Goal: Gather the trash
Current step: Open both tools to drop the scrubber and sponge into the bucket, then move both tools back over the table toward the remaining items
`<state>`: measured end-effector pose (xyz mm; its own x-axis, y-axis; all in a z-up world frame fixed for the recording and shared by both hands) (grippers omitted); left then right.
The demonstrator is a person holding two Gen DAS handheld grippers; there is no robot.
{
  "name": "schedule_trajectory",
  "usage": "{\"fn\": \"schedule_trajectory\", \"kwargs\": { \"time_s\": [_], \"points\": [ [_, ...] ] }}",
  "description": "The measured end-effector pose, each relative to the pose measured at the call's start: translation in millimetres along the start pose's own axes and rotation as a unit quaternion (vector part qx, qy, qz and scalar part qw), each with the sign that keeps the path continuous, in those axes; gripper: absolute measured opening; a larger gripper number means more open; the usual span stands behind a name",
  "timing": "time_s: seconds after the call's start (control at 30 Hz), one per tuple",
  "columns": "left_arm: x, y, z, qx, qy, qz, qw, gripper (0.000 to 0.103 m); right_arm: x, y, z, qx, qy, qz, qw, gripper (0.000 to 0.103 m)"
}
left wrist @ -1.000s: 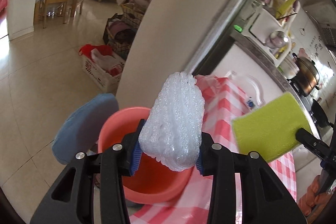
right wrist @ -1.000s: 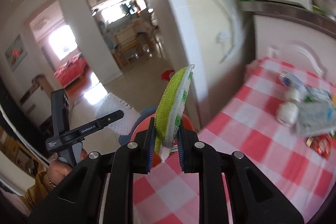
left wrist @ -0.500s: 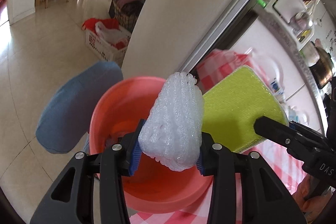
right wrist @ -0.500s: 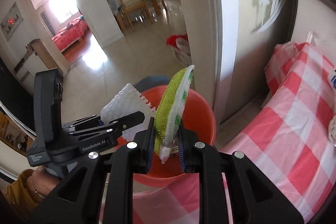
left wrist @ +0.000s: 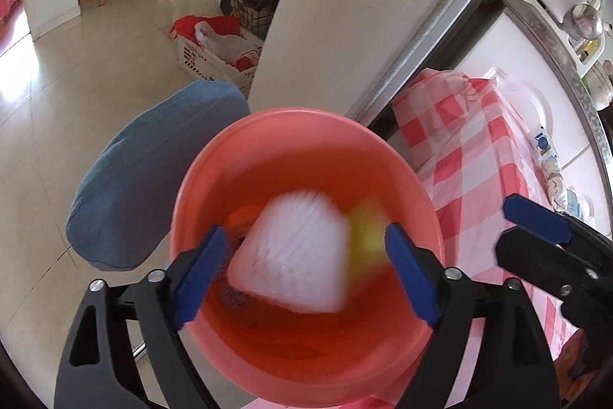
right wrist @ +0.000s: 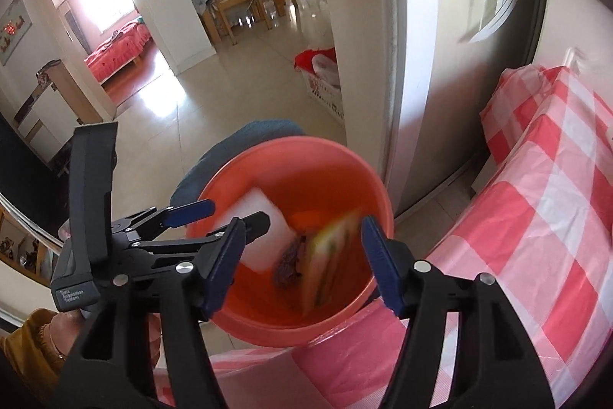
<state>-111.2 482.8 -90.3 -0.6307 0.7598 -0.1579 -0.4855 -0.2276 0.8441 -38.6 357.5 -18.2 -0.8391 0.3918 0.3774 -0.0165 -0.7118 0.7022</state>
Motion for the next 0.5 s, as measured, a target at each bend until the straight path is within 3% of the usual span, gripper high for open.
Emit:
{"fn": "schedule_trajectory", "kwargs": {
  "time_s": [0.3,0.5],
  "points": [
    [-14,31,3,-0.034,-0.031,0.041,0.9981,0.090,-6,46,-4,-0.062,-0.001,-0.029,0.998,0.084],
    [-42,62,8,-0.071,-0.067,0.058,0.9935,0.090,-28,81,-15,-0.091,-0.039,-0.050,0.994,0.089]
  ]
}}
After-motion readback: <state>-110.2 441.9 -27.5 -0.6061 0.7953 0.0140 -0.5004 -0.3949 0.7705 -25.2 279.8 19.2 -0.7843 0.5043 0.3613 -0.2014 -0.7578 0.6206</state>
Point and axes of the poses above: each gripper's, at about its wrist camera, not at the fingertips, and y roughly against the way its jaws point, x to its left, z to its top, the point moved 4 cm from there along -y, roughly the way its jaws point, and after that the axes turned 14 degrees about z, right-handed, at the moved point
